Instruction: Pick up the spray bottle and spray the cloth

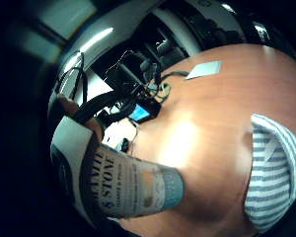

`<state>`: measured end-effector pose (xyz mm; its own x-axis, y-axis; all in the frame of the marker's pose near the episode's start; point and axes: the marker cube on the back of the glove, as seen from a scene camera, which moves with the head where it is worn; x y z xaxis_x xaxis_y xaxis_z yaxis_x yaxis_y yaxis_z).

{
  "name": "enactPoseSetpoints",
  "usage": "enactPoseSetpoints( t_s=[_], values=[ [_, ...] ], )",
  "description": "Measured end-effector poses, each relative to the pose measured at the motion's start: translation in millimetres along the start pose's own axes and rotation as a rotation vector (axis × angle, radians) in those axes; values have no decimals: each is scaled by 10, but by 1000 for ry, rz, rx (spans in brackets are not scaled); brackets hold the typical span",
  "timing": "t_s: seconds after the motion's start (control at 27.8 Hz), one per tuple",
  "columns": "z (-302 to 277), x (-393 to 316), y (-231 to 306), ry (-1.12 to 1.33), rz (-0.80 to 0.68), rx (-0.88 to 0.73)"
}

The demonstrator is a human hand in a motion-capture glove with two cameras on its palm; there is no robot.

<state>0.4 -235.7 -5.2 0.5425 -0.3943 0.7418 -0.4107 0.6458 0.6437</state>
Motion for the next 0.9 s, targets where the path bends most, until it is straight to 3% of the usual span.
enactPoseSetpoints(
  t_s=[0.47,0.72,0.9],
  values=[
    [-6,-172,-289,-1,-83,52],
    [188,80,-74,37,-33,8],
    [440,239,171,19,82,-121]
  ],
)
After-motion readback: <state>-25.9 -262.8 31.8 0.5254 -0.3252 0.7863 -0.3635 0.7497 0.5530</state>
